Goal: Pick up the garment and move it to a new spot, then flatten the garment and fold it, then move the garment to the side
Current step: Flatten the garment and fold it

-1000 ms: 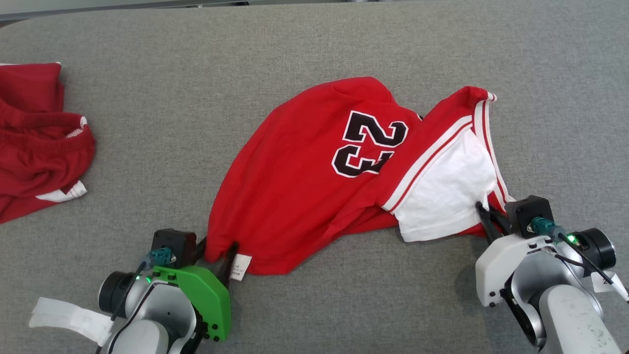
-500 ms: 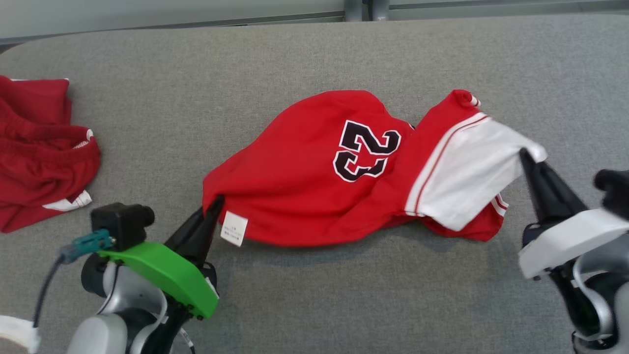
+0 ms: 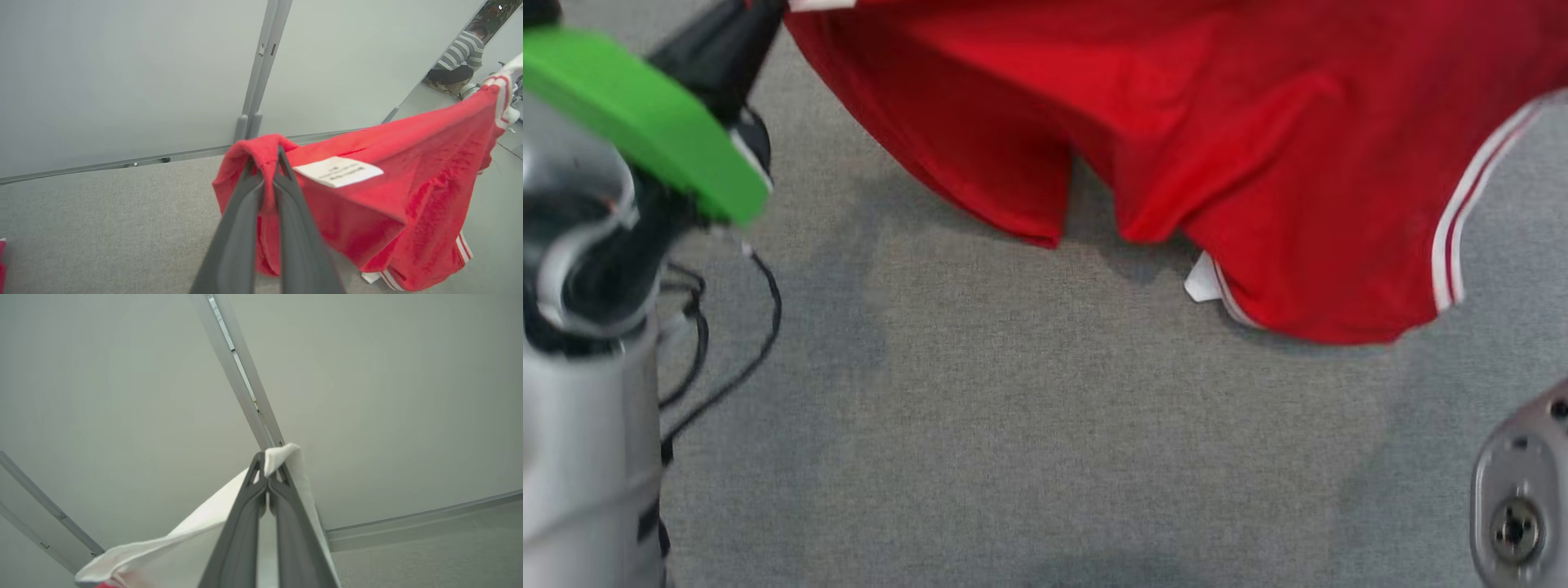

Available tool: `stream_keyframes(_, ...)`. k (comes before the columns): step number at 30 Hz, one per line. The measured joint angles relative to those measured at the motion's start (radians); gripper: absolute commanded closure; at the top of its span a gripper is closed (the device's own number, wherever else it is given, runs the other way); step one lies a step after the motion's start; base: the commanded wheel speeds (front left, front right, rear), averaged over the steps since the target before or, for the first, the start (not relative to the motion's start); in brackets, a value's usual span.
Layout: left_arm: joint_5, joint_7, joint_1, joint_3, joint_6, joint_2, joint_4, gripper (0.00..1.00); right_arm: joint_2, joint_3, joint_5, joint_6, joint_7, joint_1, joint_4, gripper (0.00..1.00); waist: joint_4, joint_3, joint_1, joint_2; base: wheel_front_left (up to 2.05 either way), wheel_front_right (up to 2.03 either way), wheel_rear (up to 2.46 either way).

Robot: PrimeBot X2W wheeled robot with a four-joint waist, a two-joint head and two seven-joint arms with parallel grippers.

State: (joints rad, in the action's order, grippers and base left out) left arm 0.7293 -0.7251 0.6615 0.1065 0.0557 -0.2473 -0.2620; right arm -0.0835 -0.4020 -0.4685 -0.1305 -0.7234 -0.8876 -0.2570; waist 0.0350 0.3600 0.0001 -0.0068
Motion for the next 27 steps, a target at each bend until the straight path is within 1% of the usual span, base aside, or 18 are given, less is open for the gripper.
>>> stream_keyframes(1, -0.009, -0.002, 0.076, 0.002, -0.006, 0.005, 0.059, 1.0, 0.002, 0.002, 0.036, 0.0, -0.001, -0.081, 0.059, 1.0, 0.005, 0.015, 0.0, 0.0, 0.0, 0.0, 0.0)
stream_keyframes(3, -0.055, 0.008, 0.22, 0.022, -0.012, 0.012, 0.189, 1.0, 0.016, -0.015, 0.105, 0.0, 0.035, -0.239, 0.189, 1.0, 0.016, 0.043, 0.0001, 0.0, 0.0, 0.0, 0.0)
stream_keyframes(6, -0.124, 0.083, 0.409, 0.035, -0.022, 0.036, 0.396, 1.0, 0.029, -0.035, 0.202, 0.0, 0.147, -0.442, 0.391, 1.0, 0.034, 0.078, 0.0001, 0.0, 0.0, 0.0, 0.0)
stream_keyframes(8, -0.162, 0.138, 0.522, 0.037, -0.035, 0.05, 0.512, 1.0, 0.037, -0.035, 0.265, 0.0, 0.25, -0.564, 0.508, 1.0, 0.043, 0.099, 0.0001, 0.0, 0.0, 0.0, 0.0)
stream_keyframes(9, -0.19, 0.209, 0.633, 0.03, -0.048, 0.059, 0.613, 1.0, 0.038, -0.033, 0.278, -0.001, 0.369, -0.692, 0.624, 1.0, 0.049, 0.121, 0.0002, 0.0, 0.0, 0.0, 0.0)
stream_keyframes(12, -0.238, 0.365, 0.798, 0.02, -0.053, 0.067, 0.713, 1.0, 0.038, -0.045, 0.291, -0.001, 0.533, -0.858, 0.777, 1.0, 0.057, 0.154, 0.0001, 0.0, 0.0, 0.0, 0.0)
stream_keyframes(14, -0.259, 0.465, 0.884, 0.013, -0.044, 0.064, 0.765, 1.0, 0.036, -0.045, 0.291, -0.001, 0.619, -0.957, 0.871, 1.0, 0.06, 0.176, 0.0001, 0.0, 0.0, 0.0, 0.0)
stream_keyframes(17, -0.274, 0.57, 0.965, 0.004, -0.014, 0.05, 0.84, 1.0, 0.036, -0.016, 0.251, -0.001, 0.694, -1.086, 0.989, 1.0, 0.06, 0.216, 0.0001, 0.0, 0.0, 0.0, 0.0)
stream_keyframes(19, -0.272, 0.63, 0.968, 0.007, 0.012, 0.049, 0.894, 1.0, 0.036, 0.02, 0.24, -0.001, 0.731, -1.103, 1.05, 1.0, 0.058, 0.245, 0.0, 0.0, 0.0, 0.0, 0.0)
stream_keyframes(22, -0.252, 0.693, 0.916, 0.028, 0.05, 0.062, 0.978, 1.0, 0.035, 0.057, 0.188, 0.0, 0.758, -1.034, 1.105, 1.0, 0.052, 0.282, 0.0002, 0.0, 0.0, 0.0, 0.0)
stream_keyframes(24, -0.237, 0.714, 0.861, 0.068, 0.068, 0.071, 1.018, 1.0, 0.035, 0.095, 0.124, 0.0, 0.761, -0.969, 1.096, 1.0, 0.046, 0.301, 0.0001, 0.0, 0.0, 0.0, 0.0)
stream_keyframes(25, -0.224, 0.717, 0.824, 0.098, 0.071, 0.074, 1.033, 1.0, 0.037, 0.109, 0.065, 0.0, 0.76, -0.926, 1.084, 1.0, 0.04, 0.308, 0.0002, 0.0, 0.0, 0.0, 0.0)
stream_keyframes(27, -0.177, 0.729, 0.72, 0.188, 0.072, 0.073, 1.019, 1.0, 0.036, 0.146, -0.017, 0.0, 0.743, -0.805, 1.032, 1.0, 0.027, 0.316, 0.0002, 0.0, 0.0, 0.0, 0.0)
